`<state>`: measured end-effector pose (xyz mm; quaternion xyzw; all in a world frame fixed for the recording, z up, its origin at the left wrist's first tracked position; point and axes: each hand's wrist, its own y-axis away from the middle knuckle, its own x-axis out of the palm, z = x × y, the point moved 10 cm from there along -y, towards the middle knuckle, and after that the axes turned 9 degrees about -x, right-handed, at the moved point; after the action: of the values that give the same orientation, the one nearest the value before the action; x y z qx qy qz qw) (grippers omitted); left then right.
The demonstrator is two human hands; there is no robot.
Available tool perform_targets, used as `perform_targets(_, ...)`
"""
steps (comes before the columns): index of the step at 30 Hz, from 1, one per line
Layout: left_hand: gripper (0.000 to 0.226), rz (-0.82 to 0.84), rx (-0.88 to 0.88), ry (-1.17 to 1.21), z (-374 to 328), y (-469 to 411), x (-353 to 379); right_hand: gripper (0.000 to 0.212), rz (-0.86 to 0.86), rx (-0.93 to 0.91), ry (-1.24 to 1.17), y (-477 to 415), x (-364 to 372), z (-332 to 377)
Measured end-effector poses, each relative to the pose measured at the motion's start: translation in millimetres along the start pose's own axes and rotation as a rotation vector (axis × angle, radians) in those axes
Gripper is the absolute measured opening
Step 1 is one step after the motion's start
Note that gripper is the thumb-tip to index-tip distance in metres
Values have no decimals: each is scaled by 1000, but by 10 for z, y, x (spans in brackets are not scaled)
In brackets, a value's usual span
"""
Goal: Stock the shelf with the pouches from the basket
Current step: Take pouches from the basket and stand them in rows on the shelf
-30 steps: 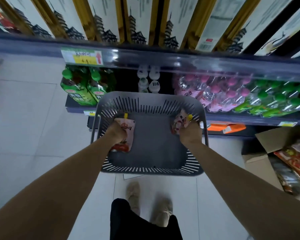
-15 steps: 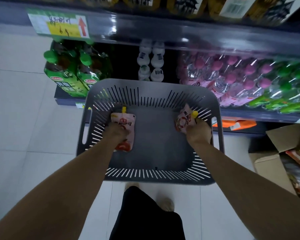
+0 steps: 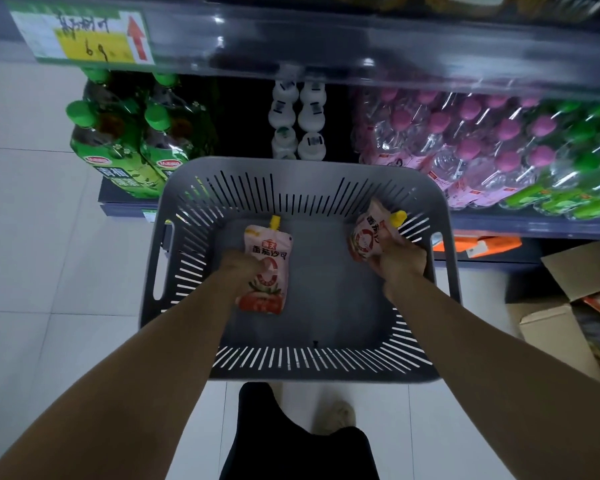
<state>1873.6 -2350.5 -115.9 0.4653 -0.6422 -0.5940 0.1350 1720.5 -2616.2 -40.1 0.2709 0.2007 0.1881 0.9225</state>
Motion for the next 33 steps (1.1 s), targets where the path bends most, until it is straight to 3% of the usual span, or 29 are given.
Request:
perform_targets(3, 38, 86, 47, 30, -82, 127, 79, 18, -17, -1, 54, 43, -51, 5)
perform_targets(11, 23, 389, 108, 259, -404, 966, -12, 19, 84, -57, -74, 627, -83, 490)
perform_targets(15, 24, 407, 202, 245, -672, 1597, -253, 9, 156, -88, -154, 1047, -192, 940)
perform_targets(19, 21, 427, 304, 174, -937, 2340, -521, 14, 229, -174, -207, 1451, -359, 1568)
perform_targets(21, 16, 420, 348, 127, -1058, 2688, -660, 14, 267, -251, -159, 1649, -450, 1914)
perform_targets(24, 26, 418, 429, 117, -1288, 3251, -891, 5, 303, -379, -150, 2031, -656, 2514)
perform_targets(33, 26, 540, 760, 204, -1899, 4895, -1302, 10, 216, -701, -155, 2933, -1337, 3868)
